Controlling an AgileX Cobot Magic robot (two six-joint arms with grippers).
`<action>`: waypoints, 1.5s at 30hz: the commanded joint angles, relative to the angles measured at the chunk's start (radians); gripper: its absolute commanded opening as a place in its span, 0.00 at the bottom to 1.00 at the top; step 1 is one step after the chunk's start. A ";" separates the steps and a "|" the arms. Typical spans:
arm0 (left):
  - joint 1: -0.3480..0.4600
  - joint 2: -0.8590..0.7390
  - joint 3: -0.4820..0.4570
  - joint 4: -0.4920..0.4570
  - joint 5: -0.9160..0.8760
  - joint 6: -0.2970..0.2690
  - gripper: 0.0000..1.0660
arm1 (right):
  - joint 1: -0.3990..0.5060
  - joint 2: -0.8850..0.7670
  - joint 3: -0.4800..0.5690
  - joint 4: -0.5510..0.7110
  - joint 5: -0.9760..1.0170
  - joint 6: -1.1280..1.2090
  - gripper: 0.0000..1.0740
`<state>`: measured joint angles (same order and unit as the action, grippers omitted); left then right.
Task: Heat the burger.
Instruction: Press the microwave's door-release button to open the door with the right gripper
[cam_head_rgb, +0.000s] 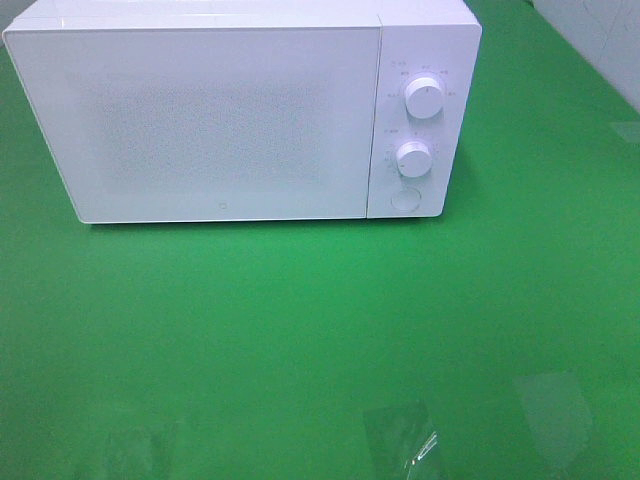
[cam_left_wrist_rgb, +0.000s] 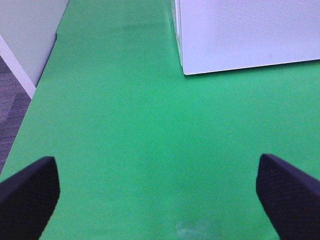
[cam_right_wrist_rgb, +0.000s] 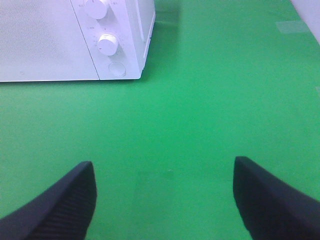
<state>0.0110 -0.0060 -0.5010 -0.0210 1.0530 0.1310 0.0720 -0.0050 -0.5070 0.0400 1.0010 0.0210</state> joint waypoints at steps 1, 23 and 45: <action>0.001 -0.020 0.002 -0.004 -0.014 -0.001 0.94 | -0.003 -0.023 0.001 -0.005 0.000 0.005 0.70; 0.001 -0.020 0.002 -0.004 -0.014 -0.002 0.94 | 0.001 0.150 -0.069 0.004 -0.221 0.003 0.70; 0.001 -0.020 0.002 -0.004 -0.014 -0.002 0.94 | 0.001 0.612 0.012 0.001 -0.786 0.005 0.69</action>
<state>0.0110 -0.0060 -0.5010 -0.0210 1.0530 0.1310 0.0720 0.5590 -0.4990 0.0480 0.2830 0.0210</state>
